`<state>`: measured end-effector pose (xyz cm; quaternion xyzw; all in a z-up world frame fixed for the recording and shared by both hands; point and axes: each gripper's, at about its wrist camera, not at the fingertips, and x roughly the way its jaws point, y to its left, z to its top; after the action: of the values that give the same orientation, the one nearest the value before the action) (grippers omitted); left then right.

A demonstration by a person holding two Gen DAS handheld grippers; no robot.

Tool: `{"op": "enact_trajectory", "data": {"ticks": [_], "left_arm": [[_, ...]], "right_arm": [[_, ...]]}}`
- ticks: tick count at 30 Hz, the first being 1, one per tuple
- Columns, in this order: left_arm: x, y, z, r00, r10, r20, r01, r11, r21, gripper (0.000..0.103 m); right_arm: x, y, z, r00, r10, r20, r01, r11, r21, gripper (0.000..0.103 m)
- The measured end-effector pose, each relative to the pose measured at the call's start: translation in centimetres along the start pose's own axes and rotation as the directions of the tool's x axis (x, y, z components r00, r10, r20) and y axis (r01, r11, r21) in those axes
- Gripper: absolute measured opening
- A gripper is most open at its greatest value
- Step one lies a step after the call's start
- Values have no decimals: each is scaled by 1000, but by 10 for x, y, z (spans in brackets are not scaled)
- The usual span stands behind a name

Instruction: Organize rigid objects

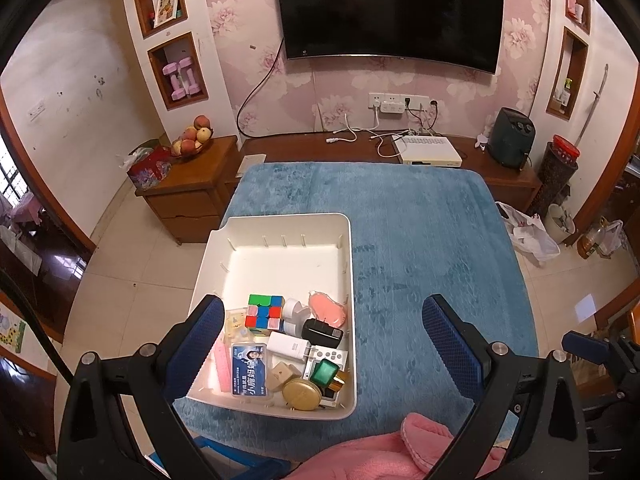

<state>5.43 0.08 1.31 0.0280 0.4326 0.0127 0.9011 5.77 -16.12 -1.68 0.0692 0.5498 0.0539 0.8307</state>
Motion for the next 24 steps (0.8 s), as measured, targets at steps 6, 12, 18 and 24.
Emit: {"op": "enact_trajectory", "data": {"ticks": [6,12,18,24], "left_arm": [[3,2,-1,1000,-4,-9,4,1000,2,100],[5,5,-6,1000,-7,-23,7,1000,2,100],[5,7,-11,999,-9,-42,9,1000,0,100],[3,12,-19,998,-8,-67,8,1000,-7,100]], "right_arm": [[3,3,0,1000,-2,-15,2,1000,-5,103],[6,6,-2,999,-3,-34,2,1000,-14,103],[9,9,-6,998,-4,-59,3,1000,-19,103],[11,14,-12,996,-2,-89,-1,1000,-31,103]]}}
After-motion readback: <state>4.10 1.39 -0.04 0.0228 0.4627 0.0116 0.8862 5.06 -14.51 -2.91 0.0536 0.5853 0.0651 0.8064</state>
